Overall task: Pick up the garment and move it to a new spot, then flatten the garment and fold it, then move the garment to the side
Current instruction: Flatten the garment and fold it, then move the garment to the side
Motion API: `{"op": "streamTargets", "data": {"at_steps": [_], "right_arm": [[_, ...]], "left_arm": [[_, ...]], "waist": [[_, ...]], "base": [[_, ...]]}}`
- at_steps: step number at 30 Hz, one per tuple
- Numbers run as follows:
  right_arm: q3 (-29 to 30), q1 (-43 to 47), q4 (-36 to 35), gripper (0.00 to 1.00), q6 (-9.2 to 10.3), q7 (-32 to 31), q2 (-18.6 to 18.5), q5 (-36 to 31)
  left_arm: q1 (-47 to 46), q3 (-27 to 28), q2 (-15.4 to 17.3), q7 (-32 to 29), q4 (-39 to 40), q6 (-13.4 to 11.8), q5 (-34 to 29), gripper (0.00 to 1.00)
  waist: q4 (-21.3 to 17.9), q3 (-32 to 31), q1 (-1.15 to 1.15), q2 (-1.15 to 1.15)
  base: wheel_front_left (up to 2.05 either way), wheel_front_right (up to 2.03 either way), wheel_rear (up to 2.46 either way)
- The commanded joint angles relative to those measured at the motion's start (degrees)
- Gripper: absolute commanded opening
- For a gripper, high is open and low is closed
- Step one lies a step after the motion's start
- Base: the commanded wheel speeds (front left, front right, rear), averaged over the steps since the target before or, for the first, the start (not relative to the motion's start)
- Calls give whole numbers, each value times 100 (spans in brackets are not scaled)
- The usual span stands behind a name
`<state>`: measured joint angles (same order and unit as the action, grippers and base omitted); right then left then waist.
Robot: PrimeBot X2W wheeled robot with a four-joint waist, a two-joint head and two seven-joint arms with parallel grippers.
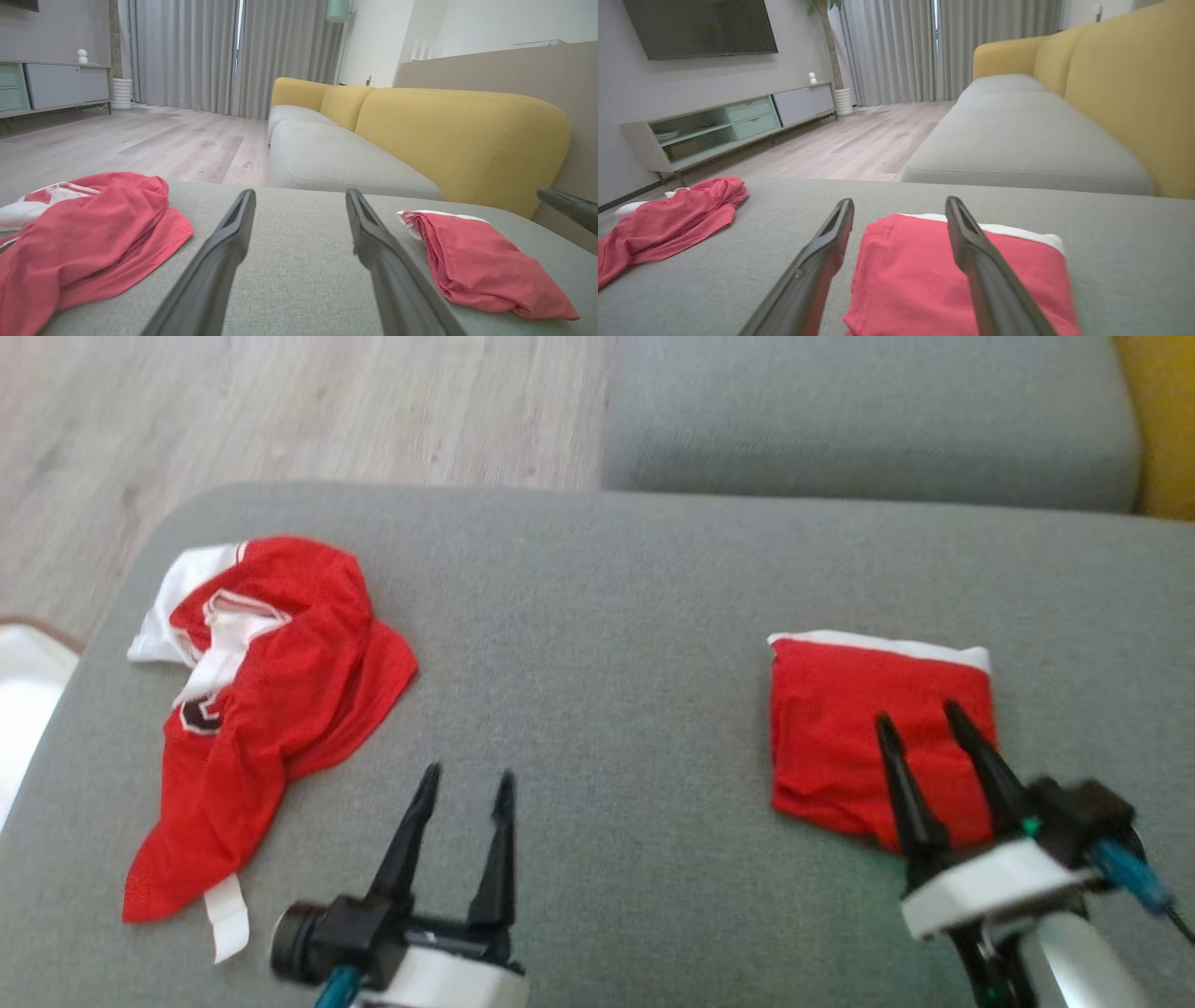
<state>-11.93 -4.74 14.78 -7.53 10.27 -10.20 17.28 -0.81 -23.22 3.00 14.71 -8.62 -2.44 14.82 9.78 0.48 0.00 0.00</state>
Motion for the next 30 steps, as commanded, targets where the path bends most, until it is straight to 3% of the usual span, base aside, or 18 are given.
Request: {"op": "streamTargets", "data": {"at_steps": [1,14,30], "right_arm": [[33,52,-181,100,4,238,-36,-131],[811,857,-512,100,4,471,104,-434],[1017,1086,-600,100,4,473,328,-640]], "left_arm": [[2,297,-13,29,226,-97,21,100],[802,828,-13,29,607,-416,-483,100],[798,999,-13,29,694,-253,-748,100]], "waist": [[-95,-171,0,0],[-258,-388,0,0],[-283,-341,0,0]], "base": [[0,0,0],[0,0,0],[0,0,0]]}}
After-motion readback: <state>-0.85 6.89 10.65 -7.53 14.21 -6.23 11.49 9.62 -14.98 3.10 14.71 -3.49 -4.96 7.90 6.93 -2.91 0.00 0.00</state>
